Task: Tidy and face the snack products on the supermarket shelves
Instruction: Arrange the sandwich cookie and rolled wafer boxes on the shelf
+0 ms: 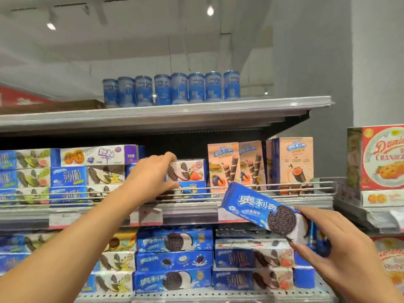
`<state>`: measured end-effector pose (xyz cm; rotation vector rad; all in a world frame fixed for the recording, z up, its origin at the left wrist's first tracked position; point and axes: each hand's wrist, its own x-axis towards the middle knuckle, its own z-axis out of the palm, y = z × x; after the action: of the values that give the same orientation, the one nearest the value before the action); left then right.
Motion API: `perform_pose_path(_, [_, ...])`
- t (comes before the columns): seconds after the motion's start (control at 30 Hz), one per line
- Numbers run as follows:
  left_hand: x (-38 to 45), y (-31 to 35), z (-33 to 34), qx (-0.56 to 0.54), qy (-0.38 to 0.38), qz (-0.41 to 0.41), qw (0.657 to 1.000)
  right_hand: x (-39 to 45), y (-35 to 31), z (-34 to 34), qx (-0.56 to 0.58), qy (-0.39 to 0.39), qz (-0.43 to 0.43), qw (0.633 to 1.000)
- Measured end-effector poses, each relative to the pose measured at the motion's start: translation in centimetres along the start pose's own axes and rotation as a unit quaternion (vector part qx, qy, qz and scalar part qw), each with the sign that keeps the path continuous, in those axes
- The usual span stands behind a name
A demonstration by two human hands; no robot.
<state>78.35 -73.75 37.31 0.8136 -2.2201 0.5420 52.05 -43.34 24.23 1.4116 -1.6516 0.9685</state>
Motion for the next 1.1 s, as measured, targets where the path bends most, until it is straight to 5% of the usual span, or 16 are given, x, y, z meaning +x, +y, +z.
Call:
perform_pose_path(0.37, [-1.0,-0.8,0.2,-0.055,0.096,0.097,0.989,-0.6,-1.8,-1.2,-0.017,0.026,0.024,0.999])
perform_pose_path(0.6, [-5.9,1.3,-1.9,-0.153,0.228,0.156,0.949,0.3,-2.5,-1.8,0.007,0.069,0.088,0.994])
perform_pose_path(0.8, [-13.9,0.9,-0.6,-0.271,0.231,0.081,0.931,2.4,-4.0,-0.3,-0.051,0.052,0.039,0.997])
perform_pose_path(1.1, [-18.8,-5.7,-0.5,-0.216,0.187,-0.026,0.958,11.7,-11.6,4.3,-0.104,0.064,-0.140,0.983])
